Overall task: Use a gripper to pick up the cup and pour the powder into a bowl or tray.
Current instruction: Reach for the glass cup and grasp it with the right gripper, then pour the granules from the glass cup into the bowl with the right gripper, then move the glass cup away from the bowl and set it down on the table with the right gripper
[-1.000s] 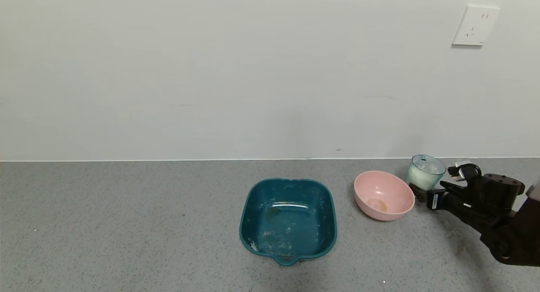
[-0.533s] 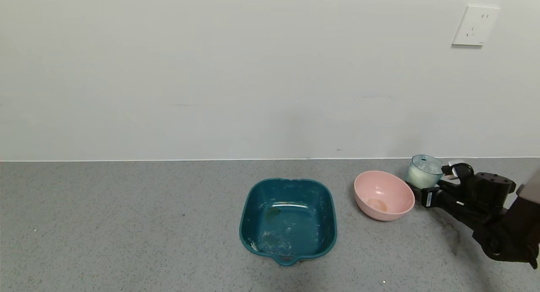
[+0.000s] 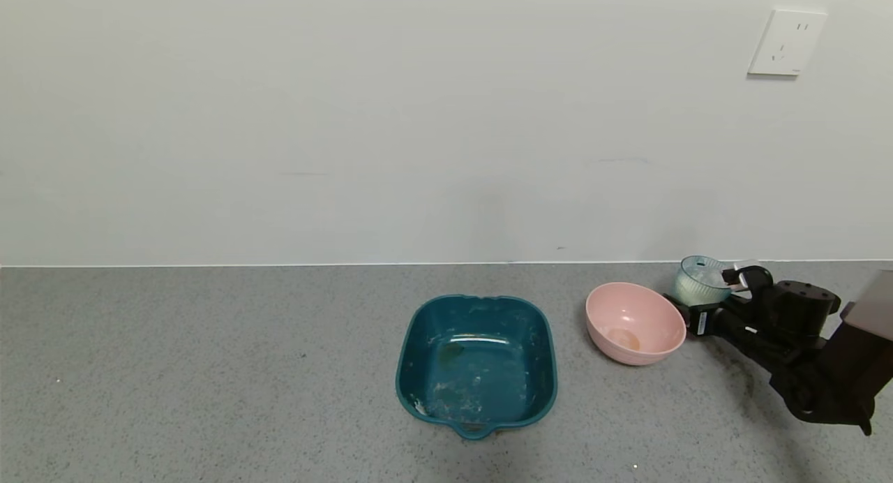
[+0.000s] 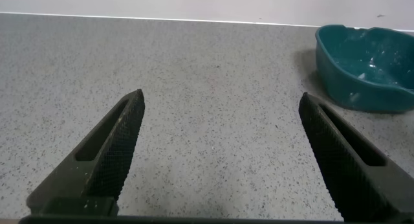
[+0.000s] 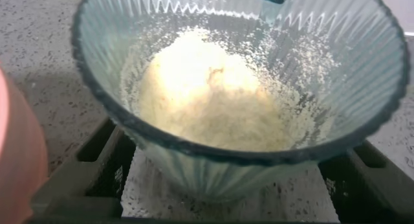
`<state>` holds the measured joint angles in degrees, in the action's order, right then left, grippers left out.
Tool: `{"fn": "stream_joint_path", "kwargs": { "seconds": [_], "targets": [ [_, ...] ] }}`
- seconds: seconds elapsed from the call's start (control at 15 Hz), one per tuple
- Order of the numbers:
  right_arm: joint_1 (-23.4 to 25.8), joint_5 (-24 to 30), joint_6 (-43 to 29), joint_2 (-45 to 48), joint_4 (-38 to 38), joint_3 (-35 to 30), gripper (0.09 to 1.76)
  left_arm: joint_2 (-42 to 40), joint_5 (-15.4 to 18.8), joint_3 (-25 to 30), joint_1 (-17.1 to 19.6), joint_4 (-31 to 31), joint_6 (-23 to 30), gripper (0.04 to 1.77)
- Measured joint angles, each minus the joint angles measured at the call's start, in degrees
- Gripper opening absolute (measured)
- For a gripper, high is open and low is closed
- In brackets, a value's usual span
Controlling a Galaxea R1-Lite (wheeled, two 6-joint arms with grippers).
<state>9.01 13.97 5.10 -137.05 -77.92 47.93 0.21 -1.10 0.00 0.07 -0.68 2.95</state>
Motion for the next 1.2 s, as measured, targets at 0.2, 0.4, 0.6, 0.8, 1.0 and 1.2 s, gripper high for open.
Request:
{"fn": "stream_joint_path", "kwargs": {
  "seconds": [0.2, 0.4, 0.6, 0.8, 1.0, 1.2],
  "targets": [
    [-0.39, -0.02, -0.02, -0.27, -0.05, 0.27, 1.71, 0.0, -0.02, 0.0, 0.0, 0.0, 0.0, 1.72],
    [-0.44, -0.06, -0.11, -0.52, -0.07, 1.12, 1.71, 0.0, -0.02, 0.0, 0.0, 0.02, -0.01, 1.72],
    [-0.41, -0.09, -0.13, -1.05, -0.09, 1.68, 1.4, 0.0, 0.0, 0.0, 0.0, 0.0, 0.0, 1.72],
    [-0.39, -0.09, -0.2, -1.21, -0.18, 1.79, 1.36, 0.0, 0.0, 0.0, 0.0, 0.02, 0.0, 1.72],
    [-0.37, -0.09, -0.22, -1.12, -0.16, 1.62, 1.36, 0.0, -0.02, 0.0, 0.0, 0.0, 0.0, 1.72],
    [-0.17, -0.06, -0.22, -0.88, -0.11, 1.21, 1.36, 0.0, 0.0, 0.0, 0.0, 0.02, 0.0, 1.72]
  ]
}}
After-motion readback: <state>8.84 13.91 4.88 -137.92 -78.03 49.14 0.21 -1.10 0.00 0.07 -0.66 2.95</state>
